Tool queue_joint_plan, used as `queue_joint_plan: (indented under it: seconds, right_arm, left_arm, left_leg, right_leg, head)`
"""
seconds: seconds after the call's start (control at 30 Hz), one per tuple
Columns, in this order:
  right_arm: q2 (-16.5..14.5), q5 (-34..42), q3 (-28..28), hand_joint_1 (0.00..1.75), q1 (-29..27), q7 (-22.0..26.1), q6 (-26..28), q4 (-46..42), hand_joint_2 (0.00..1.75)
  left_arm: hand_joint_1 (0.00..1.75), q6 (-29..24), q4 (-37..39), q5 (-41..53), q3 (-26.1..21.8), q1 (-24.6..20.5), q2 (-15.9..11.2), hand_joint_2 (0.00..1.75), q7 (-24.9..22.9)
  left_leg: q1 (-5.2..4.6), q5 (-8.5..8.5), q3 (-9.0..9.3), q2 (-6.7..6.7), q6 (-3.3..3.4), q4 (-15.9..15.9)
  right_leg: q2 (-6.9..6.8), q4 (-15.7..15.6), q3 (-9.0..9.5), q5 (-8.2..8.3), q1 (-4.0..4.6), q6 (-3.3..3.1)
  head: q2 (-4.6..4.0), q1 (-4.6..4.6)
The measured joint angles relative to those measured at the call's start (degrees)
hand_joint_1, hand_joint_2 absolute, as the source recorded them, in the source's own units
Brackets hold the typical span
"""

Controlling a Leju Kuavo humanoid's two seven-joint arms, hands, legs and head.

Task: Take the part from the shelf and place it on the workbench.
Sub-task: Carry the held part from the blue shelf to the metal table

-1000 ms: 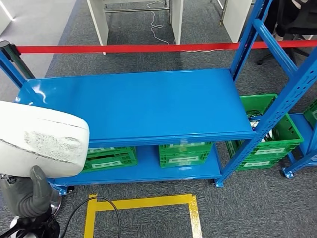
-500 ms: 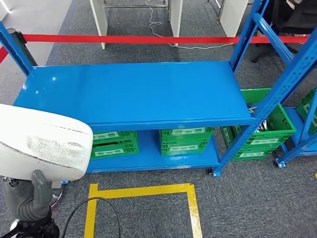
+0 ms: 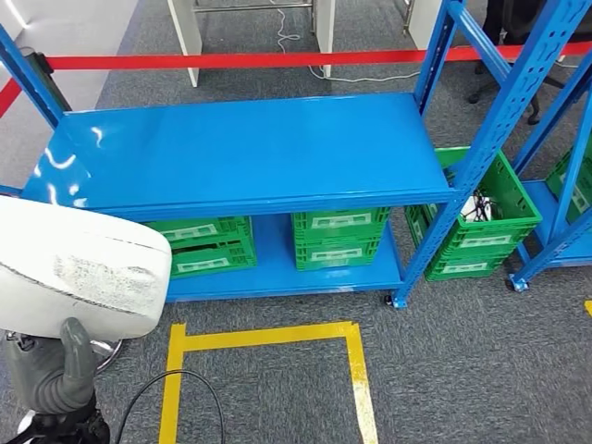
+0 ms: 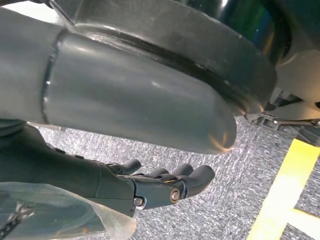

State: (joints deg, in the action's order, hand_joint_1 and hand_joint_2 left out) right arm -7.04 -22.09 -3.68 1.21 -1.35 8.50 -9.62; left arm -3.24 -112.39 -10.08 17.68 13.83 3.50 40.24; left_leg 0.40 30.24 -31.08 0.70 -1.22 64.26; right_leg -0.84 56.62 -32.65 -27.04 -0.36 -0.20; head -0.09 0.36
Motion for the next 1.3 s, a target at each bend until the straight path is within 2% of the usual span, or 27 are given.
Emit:
queue_joint_plan:
  seconds: [0.03, 0.07, 0.1, 0.17, 0.2, 0.23, 0.27, 0.33, 0.37, 0.4, 0.53, 0.57, 0.67, 0.7, 0.73, 0.8, 0.87, 0.93, 0.97, 1.0, 1.03, 1.07, 1.13, 1.17, 1.23, 1.27, 1.3]
  right_arm:
    - [0.00, -0.20, -0.04, 0.00, -0.07, 0.22, -0.30, 0.00, 0.00]
    - [0.00, -0.38, -0.08, 0.00, -0.16, 0.38, -0.56, 0.00, 0.00]
    - [0.00, -0.52, -0.10, 0.00, -0.30, 0.49, -0.79, 0.00, 0.00]
    - [0.02, -0.73, -0.17, 0.00, -0.46, 0.65, -1.15, 0.00, 0.00]
    - [0.04, -0.79, -0.22, 0.00, -0.47, 0.77, -1.28, 0.00, 0.00]
    - [0.06, -0.79, -0.28, 0.00, -0.46, 0.97, -1.32, 0.00, 0.00]
    - [0.09, -0.77, -0.33, 0.00, -0.44, 1.19, -1.32, 0.00, 0.00]
    - [0.12, -0.66, -0.38, 0.00, -0.48, 1.48, -1.30, 0.01, 0.00]
    - [0.13, -0.62, -0.38, 0.00, -0.50, 1.52, -1.30, 0.01, 0.00]
    - [0.13, -0.60, -0.37, 0.00, -0.52, 1.51, -1.30, 0.02, 0.00]
    - [0.13, -0.58, -0.37, 0.00, -0.52, 1.50, -1.30, 0.00, 0.00]
    - [0.14, -0.59, -0.38, 0.00, -0.60, 1.44, -1.32, 0.01, 0.00]
    - [0.19, -0.61, -0.40, 0.00, -1.03, 1.29, -1.43, 0.11, 0.00]
    - [0.20, -0.61, -0.40, 0.00, -1.07, 1.24, -1.52, 0.15, 0.00]
    - [0.18, -0.62, -0.42, 0.00, -1.09, 1.15, -1.63, 0.15, 0.00]
    - [0.17, -0.68, -0.43, 0.00, -1.17, 1.01, -1.89, 0.15, 0.00]
    - [0.17, -0.77, -0.46, 0.00, -1.24, 1.06, -2.11, 0.15, 0.00]
    - [0.20, -0.86, -0.48, 0.00, -1.27, 1.27, -2.32, 0.16, 0.00]
    - [0.22, -0.89, -0.48, 0.00, -1.29, 1.40, -2.38, 0.16, 0.00]
    - [0.23, -0.90, -0.48, 0.00, -1.29, 1.50, -2.43, 0.17, 0.00]
    - [0.24, -0.90, -0.48, 0.00, -1.26, 1.57, -2.47, 0.17, 0.00]
    - [0.24, -0.90, -0.48, 0.00, -1.22, 1.60, -2.51, 0.17, 0.00]
    - [0.24, -0.89, -0.48, 0.00, -1.20, 1.59, -2.65, 0.17, 0.00]
    - [0.24, -0.88, -0.48, 0.00, -1.20, 1.55, -2.73, 0.17, 0.00]
    - [0.24, -0.86, -0.48, 0.00, -1.16, 1.49, -2.84, 0.17, 0.00]
    - [0.26, -0.87, -0.48, 0.00, -1.11, 1.48, -2.90, 0.17, 0.00]
    - [0.27, -0.89, -0.48, 0.00, -1.10, 1.49, -3.01, 0.17, 0.00]
  left_arm:
    - [1.75, 0.03, 0.00, 0.01, 0.00, -0.06, -0.01, 1.75, 0.00]
    - [1.75, -0.03, 0.00, 0.04, 0.00, -0.11, -0.02, 1.75, 0.01]
    - [1.75, -0.11, 0.00, 0.02, -0.01, -0.12, -0.03, 1.75, 0.01]
    - [1.75, -0.28, -0.01, -0.33, -0.02, 0.01, -0.04, 1.75, 0.02]
    - [1.75, -0.33, -0.01, -0.61, -0.03, 0.08, -0.04, 1.75, 0.02]
    - [1.75, -0.40, -0.02, -0.92, -0.03, 0.11, -0.03, 1.75, 0.02]
    - [1.75, -0.57, -0.03, -1.12, -0.03, 0.18, -0.02, 1.75, 0.01]
    - [1.75, -1.21, -0.04, -1.09, -0.02, 0.45, -0.05, 1.75, -0.09]
    - [1.75, -1.50, -0.03, -0.95, -0.02, 0.59, -0.07, 1.75, -0.14]
    - [1.75, -1.68, -0.03, -0.83, -0.02, 0.67, -0.08, 1.75, -0.17]
    - [1.75, -1.92, -0.02, -0.60, -0.02, 0.83, -0.09, 1.75, -0.26]
    - [1.75, -2.11, -0.03, -0.42, 0.00, 0.94, -0.13, 1.75, -0.28]
    - [1.75, -2.60, -0.04, 0.12, 0.11, 1.14, -0.28, 1.75, -0.32]
    - [1.75, -2.79, -0.04, 0.33, 0.15, 1.18, -0.32, 1.75, -0.34]
    - [1.75, -3.09, -0.06, 0.64, 0.17, 1.25, -0.38, 1.75, -0.36]
    - [1.75, -3.72, -0.10, 1.13, 0.21, 1.27, -0.59, 1.75, -0.41]
    - [1.75, -3.97, -0.13, 1.13, 0.35, 1.08, -0.94, 1.75, -0.49]
    - [1.75, -4.09, -0.12, 0.99, 0.48, 0.98, -1.34, 1.75, -0.63]
    - [1.75, -4.14, -0.11, 0.90, 0.51, 1.00, -1.53, 1.75, -0.73]
    - [1.75, -4.19, -0.11, 0.82, 0.52, 1.02, -1.71, 1.75, -0.83]
    - [1.75, -4.22, -0.11, 0.75, 0.54, 1.03, -1.84, 1.75, -0.91]
    - [1.75, -4.24, -0.11, 0.78, 0.54, 1.00, -1.96, 1.75, -0.97]
    - [1.75, -4.27, -0.11, 1.00, 0.61, 0.79, -2.11, 1.75, -0.96]
    - [1.75, -4.33, -0.11, 1.25, 0.66, 0.73, -2.18, 1.75, -0.93]
    - [1.75, -4.59, -0.11, 1.80, 0.72, 0.79, -2.28, 1.75, -0.84]
    - [1.75, -4.81, -0.11, 2.19, 0.75, 0.87, -2.33, 1.75, -0.77]
    - [1.75, -5.10, -0.11, 2.60, 0.81, 0.87, -2.37, 1.75, -0.64]
  left_leg:
    - [-0.17, -0.22, 2.43, 0.50, 0.27, -4.00]
    - [-0.34, 0.03, 3.96, 0.92, 0.57, -6.81]
    - [-0.55, 0.50, 4.49, 1.13, 0.87, -8.21]
    - [-0.57, 0.07, 4.19, 0.53, 1.72, -8.88]
    - [-0.49, -0.35, 3.95, 0.19, 2.18, -9.04]
    - [-0.37, -0.79, 3.70, -0.10, 2.64, -9.22]
    - [-0.28, -1.20, 3.39, -0.36, 2.97, -9.33]
    - [-0.39, -1.74, 2.61, -0.93, 3.24, -9.20]
    - [-0.45, -1.91, 2.35, -1.11, 3.27, -9.16]
    - [-0.49, -2.01, 2.20, -1.23, 3.28, -9.13]
    - [-0.53, -2.16, 2.00, -1.50, 3.27, -9.09]
    - [-0.55, -2.30, 1.84, -2.18, 3.20, -8.95]
    - [-0.48, -2.95, 0.25, -5.27, 2.28, -7.83]
    - [-0.37, -3.20, -0.30, -6.01, 1.82, -7.61]
    - [-0.28, -3.31, -0.65, -6.53, 1.46, -7.53]
    - [-0.39, -2.15, -1.58, -5.44, 0.82, -5.91]
    - [-0.38, 1.37, -4.17, -2.80, 0.18, 0.04]
    - [-0.07, 4.51, -7.13, -1.61, -0.36, 7.29]
    - [0.06, 4.75, -7.57, -1.40, -0.51, 8.86]
    - [0.15, 3.85, -6.86, -1.22, -0.56, 8.01]
    - [0.19, 2.14, -5.10, -0.84, -0.52, 5.06]
    - [0.14, 0.25, -2.67, 0.30, -0.36, 0.76]
    - [-0.31, -1.83, 0.89, 2.65, 0.27, -6.14]
    - [-0.54, -2.04, 1.47, 3.34, 0.63, -7.62]
    - [-0.71, -2.14, 0.99, 2.47, 1.39, -7.82]
    - [-0.63, -2.41, 0.89, 1.90, 1.77, -8.02]
    - [-0.50, -2.72, 0.78, 1.32, 2.21, -8.24]
  right_leg:
    - [-0.13, 0.24, -0.47, 0.23, 0.08, 0.18]
    - [-0.36, 0.38, -0.76, 0.47, 0.16, 0.45]
    - [-0.66, 0.41, -0.93, 0.76, 0.20, 0.78]
    - [-1.24, 0.43, -1.25, 1.12, 0.07, 1.50]
    - [-1.17, 0.88, -1.62, 0.63, 0.00, 1.80]
    - [-0.82, 2.27, -2.32, -0.55, -0.04, 2.07]
    - [-0.30, 4.97, -3.52, -2.45, -0.09, 2.27]
    - [0.47, 12.48, -6.36, -6.58, -0.13, 2.53]
    - [0.57, 15.29, -7.41, -7.86, -0.15, 2.59]
    - [0.60, 16.80, -7.97, -8.49, -0.15, 2.62]
    - [0.62, 18.11, -8.30, -8.80, -0.14, 2.62]
    - [1.03, 14.82, -6.05, -7.04, -0.16, 2.45]
    - [5.08, 1.12, 2.62, -2.15, -0.41, 1.61]
    - [5.70, 0.07, 3.17, -2.34, -0.44, 1.42]
    - [4.91, -0.14, 3.13, -2.36, -0.53, 1.19]
    - [3.25, -0.54, 3.16, -2.09, -0.74, 0.61]
    - [1.45, -0.67, 3.07, -1.93, -0.76, 0.18]
    - [-0.40, -0.55, 2.81, -1.92, -0.66, 0.09]
    - [-1.30, -0.48, 2.71, -1.92, -0.62, 0.09]
    - [-2.11, -0.42, 2.66, -1.91, -0.61, 0.09]
    - [-2.84, -0.36, 2.66, -1.92, -0.61, 0.11]
    - [-3.52, -0.32, 2.73, -1.93, -0.57, 0.16]
    - [-4.70, -0.16, 2.75, -1.98, -0.27, 0.54]
    - [-5.25, -0.11, 2.74, -1.96, -0.12, 0.82]
    - [-6.37, -0.16, 2.78, -1.83, -0.06, 1.44]
    - [-6.27, -0.03, 2.70, -2.07, -0.13, 1.75]
    - [-5.24, 0.84, 2.30, -2.91, -0.20, 2.00]
  head:
    - [0.00, 0.00]
    - [0.00, 0.03]
    - [0.00, 0.03]
    - [0.00, 0.04]
    - [0.00, 0.06]
    - [0.00, 0.15]
    - [0.00, 0.21]
    - [0.00, 0.32]
    - [0.00, 0.31]
    - [0.00, 0.31]
    - [0.00, 0.32]
    - [0.00, 0.32]
    - [0.00, 0.31]
    - [0.00, 0.32]
    - [0.00, 0.37]
    - [0.00, 0.12]
    - [0.00, -0.30]
    - [0.00, -0.46]
    - [0.00, -0.47]
    - [0.00, -0.46]
    - [0.00, -0.47]
    - [0.00, -0.48]
    - [0.00, -0.50]
    - [0.00, -0.52]
    - [0.00, -0.55]
    - [0.00, -0.56]
    - [0.00, -0.48]
